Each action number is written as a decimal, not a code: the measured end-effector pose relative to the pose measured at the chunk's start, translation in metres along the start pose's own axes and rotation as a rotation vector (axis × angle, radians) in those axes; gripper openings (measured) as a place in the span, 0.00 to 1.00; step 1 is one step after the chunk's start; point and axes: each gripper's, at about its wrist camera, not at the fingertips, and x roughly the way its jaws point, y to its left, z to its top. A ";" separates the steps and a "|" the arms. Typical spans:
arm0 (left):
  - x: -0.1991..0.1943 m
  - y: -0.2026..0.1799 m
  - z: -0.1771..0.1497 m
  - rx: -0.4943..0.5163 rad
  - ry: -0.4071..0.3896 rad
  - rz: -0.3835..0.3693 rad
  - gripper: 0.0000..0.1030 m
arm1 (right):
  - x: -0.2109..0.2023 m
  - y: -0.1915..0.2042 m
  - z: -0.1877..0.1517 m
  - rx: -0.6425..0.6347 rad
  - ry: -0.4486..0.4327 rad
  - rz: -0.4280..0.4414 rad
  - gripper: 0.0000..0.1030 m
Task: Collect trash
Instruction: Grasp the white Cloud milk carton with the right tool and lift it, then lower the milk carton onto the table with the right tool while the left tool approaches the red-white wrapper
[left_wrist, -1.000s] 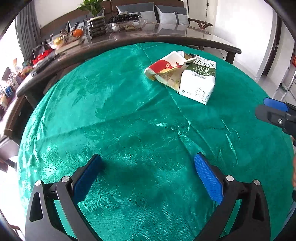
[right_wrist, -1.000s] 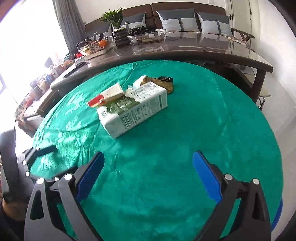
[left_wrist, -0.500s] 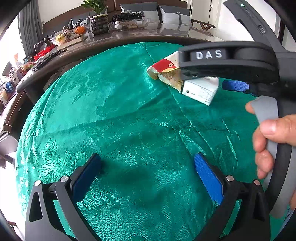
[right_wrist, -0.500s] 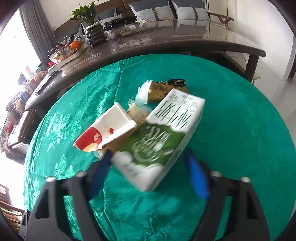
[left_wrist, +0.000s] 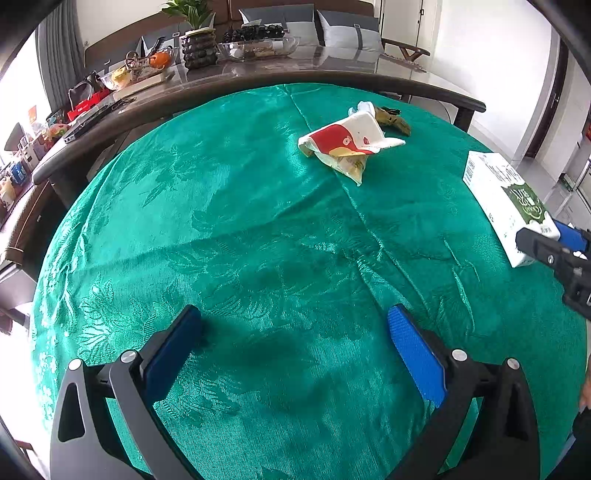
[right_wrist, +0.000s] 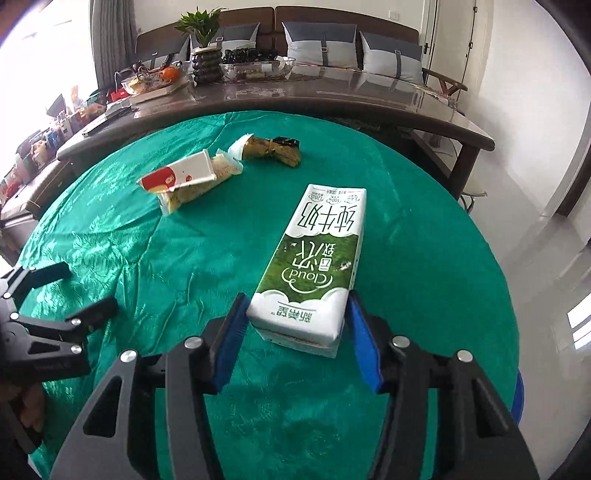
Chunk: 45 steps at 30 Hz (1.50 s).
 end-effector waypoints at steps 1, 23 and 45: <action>0.000 0.000 0.000 0.000 0.000 0.000 0.96 | 0.003 0.001 -0.002 0.007 -0.005 0.003 0.83; 0.001 -0.001 0.000 -0.004 0.000 0.000 0.96 | 0.026 0.006 -0.010 0.050 0.070 0.081 0.92; 0.050 -0.031 0.107 0.191 -0.011 -0.074 0.96 | 0.038 -0.040 0.035 0.072 0.083 0.128 0.91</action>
